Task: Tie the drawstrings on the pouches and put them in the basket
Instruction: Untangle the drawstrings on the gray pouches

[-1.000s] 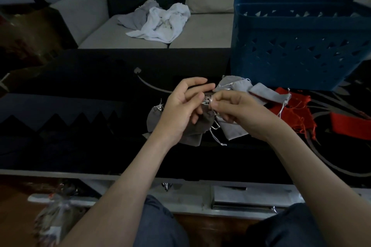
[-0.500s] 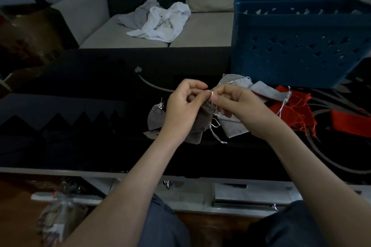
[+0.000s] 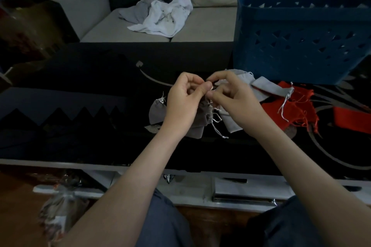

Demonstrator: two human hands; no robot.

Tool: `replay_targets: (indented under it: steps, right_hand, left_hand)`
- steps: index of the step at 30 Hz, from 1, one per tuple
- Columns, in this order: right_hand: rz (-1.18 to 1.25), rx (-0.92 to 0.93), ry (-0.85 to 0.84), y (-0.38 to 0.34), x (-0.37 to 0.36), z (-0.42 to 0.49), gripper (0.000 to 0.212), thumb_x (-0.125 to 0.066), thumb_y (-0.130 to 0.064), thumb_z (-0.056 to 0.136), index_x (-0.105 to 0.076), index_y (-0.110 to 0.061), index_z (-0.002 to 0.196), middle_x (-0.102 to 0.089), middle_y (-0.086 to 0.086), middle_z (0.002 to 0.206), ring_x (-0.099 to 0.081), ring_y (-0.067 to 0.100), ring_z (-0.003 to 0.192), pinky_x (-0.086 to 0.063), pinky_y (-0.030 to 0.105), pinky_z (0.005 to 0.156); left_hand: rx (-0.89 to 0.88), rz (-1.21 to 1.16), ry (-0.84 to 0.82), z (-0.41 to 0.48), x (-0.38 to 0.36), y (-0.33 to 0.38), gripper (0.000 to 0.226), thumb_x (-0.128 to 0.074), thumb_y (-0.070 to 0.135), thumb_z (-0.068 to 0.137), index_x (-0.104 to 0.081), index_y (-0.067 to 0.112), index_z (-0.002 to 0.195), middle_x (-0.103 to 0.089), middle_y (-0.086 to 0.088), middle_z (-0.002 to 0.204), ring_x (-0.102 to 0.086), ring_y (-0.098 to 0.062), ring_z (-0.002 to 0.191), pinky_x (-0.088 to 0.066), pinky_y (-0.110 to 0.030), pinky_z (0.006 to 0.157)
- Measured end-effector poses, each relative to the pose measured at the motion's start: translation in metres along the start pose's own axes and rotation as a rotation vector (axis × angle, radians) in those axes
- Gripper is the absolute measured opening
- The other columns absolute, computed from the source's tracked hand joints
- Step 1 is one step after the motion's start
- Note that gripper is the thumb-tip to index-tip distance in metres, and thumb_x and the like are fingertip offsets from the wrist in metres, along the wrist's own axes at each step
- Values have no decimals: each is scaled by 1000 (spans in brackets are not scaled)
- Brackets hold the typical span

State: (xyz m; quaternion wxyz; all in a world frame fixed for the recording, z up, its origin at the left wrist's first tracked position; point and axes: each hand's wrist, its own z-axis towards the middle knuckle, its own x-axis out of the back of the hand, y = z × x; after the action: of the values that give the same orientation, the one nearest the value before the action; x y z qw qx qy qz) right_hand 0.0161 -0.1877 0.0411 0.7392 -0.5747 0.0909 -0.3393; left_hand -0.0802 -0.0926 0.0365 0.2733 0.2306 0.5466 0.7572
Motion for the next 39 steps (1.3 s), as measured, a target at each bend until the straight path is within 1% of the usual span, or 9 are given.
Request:
replay_targets:
  steps: [5, 10, 15, 19, 21, 24, 29, 33, 39]
  right_hand:
    - [100, 23, 18, -3, 4, 0, 2, -60, 1, 87, -61, 0, 88, -61, -2, 65, -54, 1, 58, -41, 10, 55]
    - [92, -26, 66, -2, 5, 0, 7, -58, 3, 88, -60, -2, 84, -60, -10, 57, -53, -3, 54, -39, 9, 52]
    - [70, -65, 81, 0, 4, -1, 9, -58, 1, 89, -59, -6, 82, -56, -1, 60, -51, -2, 49, -38, 9, 50]
    - [18, -84, 78, -1, 4, 0, 13, -56, -1, 91, -57, -11, 82, -55, 4, 61, -50, 2, 51, -39, 14, 51]
    - [26, -86, 83, -2, 9, 2, 6, -55, -7, 93, -56, -11, 89, -54, 7, 61, -50, 15, 56, -41, 21, 52]
    - [-41, -69, 51, -2, 20, 3, 12, -55, -14, 93, -57, -6, 102, -54, 8, 62, -52, 14, 58, -46, 25, 55]
    - [-215, -31, -32, 1, 23, 1, 11, -57, -10, 92, -65, -8, 99, -63, 7, 81, -59, 10, 70, -50, 26, 71]
    - [-432, 26, -41, 11, 25, 3, 13, -58, -5, 90, -70, -8, 94, -57, -4, 88, -52, 1, 84, -40, 8, 78]
    - [-258, -90, -92, 9, 30, 4, 17, -57, -7, 91, -64, -15, 78, -55, -11, 79, -51, -7, 76, -42, 12, 76]
  left_hand:
    - [45, -107, -67, 1, 2, -5, 12, -61, 13, 91, -57, 16, 79, -63, 6, 64, -60, -6, 64, -47, -23, 64]
    - [20, -25, -182, 1, 4, -5, 13, -60, 13, 91, -62, 17, 79, -64, 6, 68, -59, -5, 67, -46, -19, 64]
    - [5, 124, -248, 1, 6, -7, 5, -68, 14, 86, -64, 16, 83, -72, -6, 82, -68, -23, 82, -53, -35, 77]
    - [26, 295, -252, 1, 4, -6, 10, -69, 16, 85, -66, 20, 76, -67, 7, 72, -62, -3, 71, -45, -17, 68]
    - [57, 312, -219, 3, 4, -6, 13, -67, 17, 86, -67, 25, 76, -65, 10, 71, -61, -2, 70, -44, -18, 69]
    - [132, 99, -170, 5, 5, -4, 20, -62, 14, 90, -67, 26, 75, -61, 12, 64, -55, -3, 62, -43, -18, 62]
    - [239, -233, -173, 3, -1, -1, 19, -56, 11, 93, -67, 17, 79, -59, 11, 64, -43, -1, 53, -35, -12, 50]
    - [276, -468, -150, 7, -4, 4, 21, -51, 7, 94, -65, 10, 79, -68, 4, 76, -41, -2, 49, -32, -10, 47]
    - [352, -636, -257, 8, 0, 4, 19, -57, 15, 78, -73, 14, 67, -70, 0, 76, -42, 0, 43, -30, -8, 43]
